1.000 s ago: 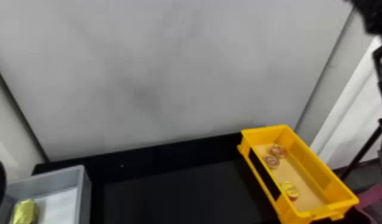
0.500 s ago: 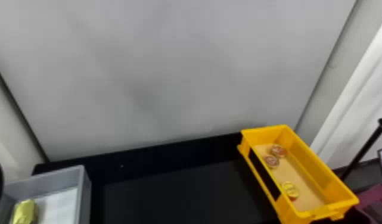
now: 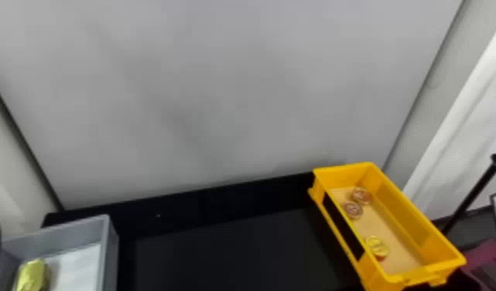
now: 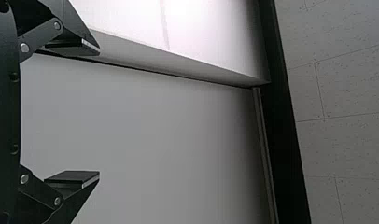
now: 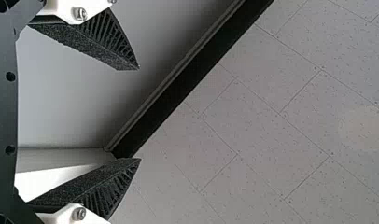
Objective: Pick up the round yellow can and place it in the yellow rectangular box
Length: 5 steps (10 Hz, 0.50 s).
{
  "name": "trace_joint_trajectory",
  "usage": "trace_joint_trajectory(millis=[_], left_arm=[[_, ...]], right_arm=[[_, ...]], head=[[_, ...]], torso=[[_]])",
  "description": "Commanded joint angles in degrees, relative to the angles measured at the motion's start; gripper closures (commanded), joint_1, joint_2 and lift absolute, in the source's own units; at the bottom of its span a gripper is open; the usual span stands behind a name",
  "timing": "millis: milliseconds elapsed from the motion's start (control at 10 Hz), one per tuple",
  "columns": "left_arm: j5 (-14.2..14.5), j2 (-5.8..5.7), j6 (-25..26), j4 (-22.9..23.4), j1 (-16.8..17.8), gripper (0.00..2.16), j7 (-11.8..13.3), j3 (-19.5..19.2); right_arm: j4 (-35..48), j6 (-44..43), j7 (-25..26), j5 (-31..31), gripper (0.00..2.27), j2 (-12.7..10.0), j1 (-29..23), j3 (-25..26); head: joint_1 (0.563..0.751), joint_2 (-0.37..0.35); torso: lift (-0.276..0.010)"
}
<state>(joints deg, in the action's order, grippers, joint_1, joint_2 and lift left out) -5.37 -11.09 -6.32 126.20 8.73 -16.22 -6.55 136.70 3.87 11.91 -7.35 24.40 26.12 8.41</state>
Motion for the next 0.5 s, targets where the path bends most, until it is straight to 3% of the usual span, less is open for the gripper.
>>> trace_joint_trajectory(millis=[0,400], left_arm=[[-0.08,0.19,-0.01,0.02,0.06,0.31,-0.05,-0.05],[-0.08,0.28,0.25,0.10,-0.12,0.31,-0.14,-0.13]], right_arm=[[-0.03,0.00,0.22,-0.03,0.09,-0.05,-0.20,-0.15],[-0.03,0.27,0.49,-0.03,0.09,-0.05,-0.37,-0.24]], head=[[0.606,-0.081],[0.606,-0.081]], torso=[[0.000],[0.000]])
